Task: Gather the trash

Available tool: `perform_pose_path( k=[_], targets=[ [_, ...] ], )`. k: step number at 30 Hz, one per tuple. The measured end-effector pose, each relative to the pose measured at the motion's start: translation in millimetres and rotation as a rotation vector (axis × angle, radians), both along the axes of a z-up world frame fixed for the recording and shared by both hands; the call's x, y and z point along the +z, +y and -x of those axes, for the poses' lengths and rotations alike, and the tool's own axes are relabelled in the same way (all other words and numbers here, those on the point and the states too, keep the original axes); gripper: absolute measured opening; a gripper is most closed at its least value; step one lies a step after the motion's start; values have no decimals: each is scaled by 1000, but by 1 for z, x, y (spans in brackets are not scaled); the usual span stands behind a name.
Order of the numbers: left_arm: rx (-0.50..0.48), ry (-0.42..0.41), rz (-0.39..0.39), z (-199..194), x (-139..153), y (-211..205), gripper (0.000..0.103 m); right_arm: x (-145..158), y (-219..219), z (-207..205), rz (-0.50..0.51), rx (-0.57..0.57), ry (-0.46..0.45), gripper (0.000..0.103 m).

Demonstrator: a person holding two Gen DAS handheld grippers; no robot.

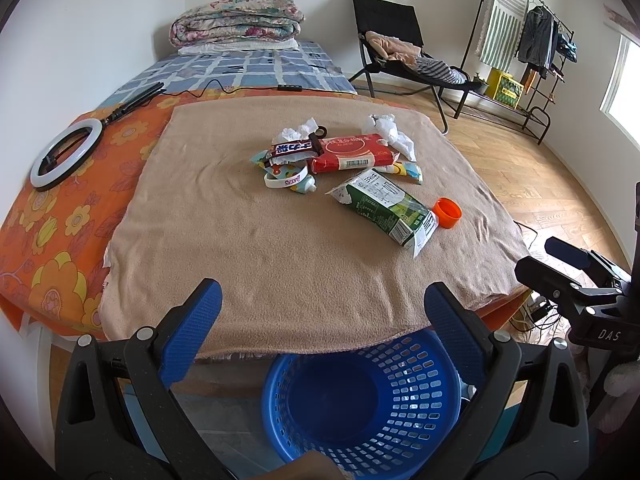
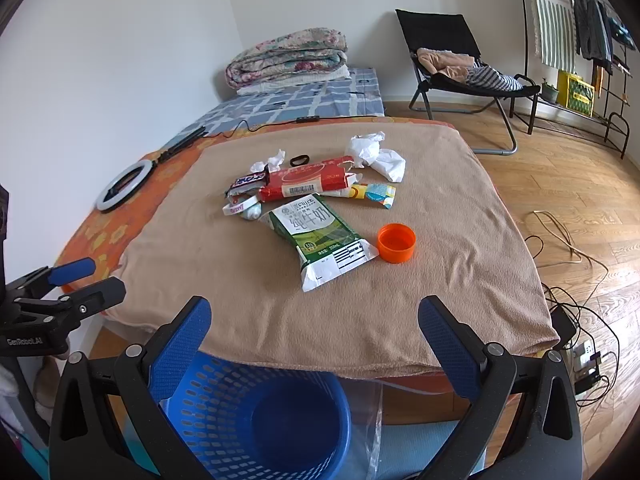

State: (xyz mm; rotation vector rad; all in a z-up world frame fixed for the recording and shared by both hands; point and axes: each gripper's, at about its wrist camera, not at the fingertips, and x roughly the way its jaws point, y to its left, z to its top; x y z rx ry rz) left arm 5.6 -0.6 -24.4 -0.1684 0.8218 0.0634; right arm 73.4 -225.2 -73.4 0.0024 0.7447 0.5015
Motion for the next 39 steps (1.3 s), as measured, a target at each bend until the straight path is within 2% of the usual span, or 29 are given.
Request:
perform_pose_path(
  k=[28,39],
  targets=[
    [9,5,8,0,-2,7,103,-8,-5,1,16,-8,2,102],
    [-3,1,10,-2,1,12,103,-5,-14,-4,-11,1,-12,102]
  ],
)
